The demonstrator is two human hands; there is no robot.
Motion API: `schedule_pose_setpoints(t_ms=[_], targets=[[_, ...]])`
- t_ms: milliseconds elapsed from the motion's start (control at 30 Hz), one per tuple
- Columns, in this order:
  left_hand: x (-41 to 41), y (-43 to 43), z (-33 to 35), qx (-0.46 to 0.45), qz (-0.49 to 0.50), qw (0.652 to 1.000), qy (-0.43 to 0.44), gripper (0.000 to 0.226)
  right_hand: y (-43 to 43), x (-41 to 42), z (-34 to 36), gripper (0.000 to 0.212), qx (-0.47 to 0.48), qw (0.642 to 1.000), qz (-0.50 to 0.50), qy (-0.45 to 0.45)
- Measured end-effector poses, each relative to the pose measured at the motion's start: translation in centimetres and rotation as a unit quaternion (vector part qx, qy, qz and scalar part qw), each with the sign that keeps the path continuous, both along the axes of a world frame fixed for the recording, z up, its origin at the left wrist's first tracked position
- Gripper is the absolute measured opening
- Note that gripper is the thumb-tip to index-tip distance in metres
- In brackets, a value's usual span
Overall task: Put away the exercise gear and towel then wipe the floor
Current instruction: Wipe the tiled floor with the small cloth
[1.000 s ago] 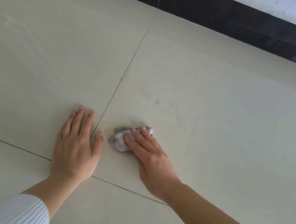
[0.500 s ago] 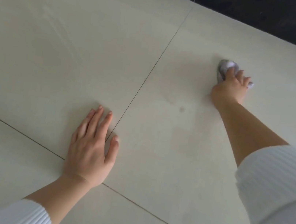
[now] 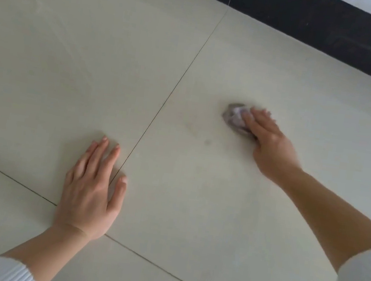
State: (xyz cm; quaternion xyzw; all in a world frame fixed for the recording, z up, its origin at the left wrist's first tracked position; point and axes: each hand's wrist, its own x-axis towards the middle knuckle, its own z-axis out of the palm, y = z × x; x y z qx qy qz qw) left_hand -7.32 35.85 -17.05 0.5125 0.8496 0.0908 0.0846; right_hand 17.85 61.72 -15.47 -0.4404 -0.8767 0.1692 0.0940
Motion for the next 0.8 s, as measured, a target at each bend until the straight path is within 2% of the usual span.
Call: schedule_pose_setpoints(t_ms=[67,100,167,333,433,567,667,733,800], targets=[[0.0,-0.1,0.0,0.004,0.005,1.000,-0.003,0.063,1.9,-0.1,0.2,0.074,-0.035,0.981,-0.190,-0.012],[0.0,-0.1,-0.1,0.005,0.004,1.000,-0.002,0.063,1.9,-0.9,0.1,0.072,-0.042,0.968,-0.247,-0.017],[0.2,0.0,0.0,0.005,0.003,1.000,-0.001,0.063,0.1,-3.3,-0.1,0.068,-0.037,0.957,-0.288,-0.003],[0.3,0.1,-0.1,0.003,0.001,1.000,-0.008,0.064,-9.8,-8.1,-0.3,0.074,-0.035,0.987,-0.150,0.050],[0.3,0.1,-0.2,0.014,-0.014,1.000,-0.019,0.062,-15.5,-8.8,-0.3,0.076,-0.041,0.992,-0.111,0.051],[0.0,-0.2,0.0,0.035,-0.042,0.996,-0.075,0.059,-22.4,-9.9,0.5,0.076,-0.057,0.991,-0.112,0.055],[-1.3,0.0,1.0,0.037,-0.081,0.982,-0.167,0.053,-27.3,-11.4,0.8,0.078,-0.070,0.986,-0.138,0.060],[-3.6,-0.4,1.7,0.034,-0.143,0.961,-0.236,0.050,-30.6,-12.9,0.7,0.080,-0.075,0.984,-0.153,0.054],[-7.4,-1.7,2.0,0.045,-0.235,0.940,-0.243,0.052,-33.5,-14.7,0.7,0.079,-0.078,0.982,-0.165,0.047]])
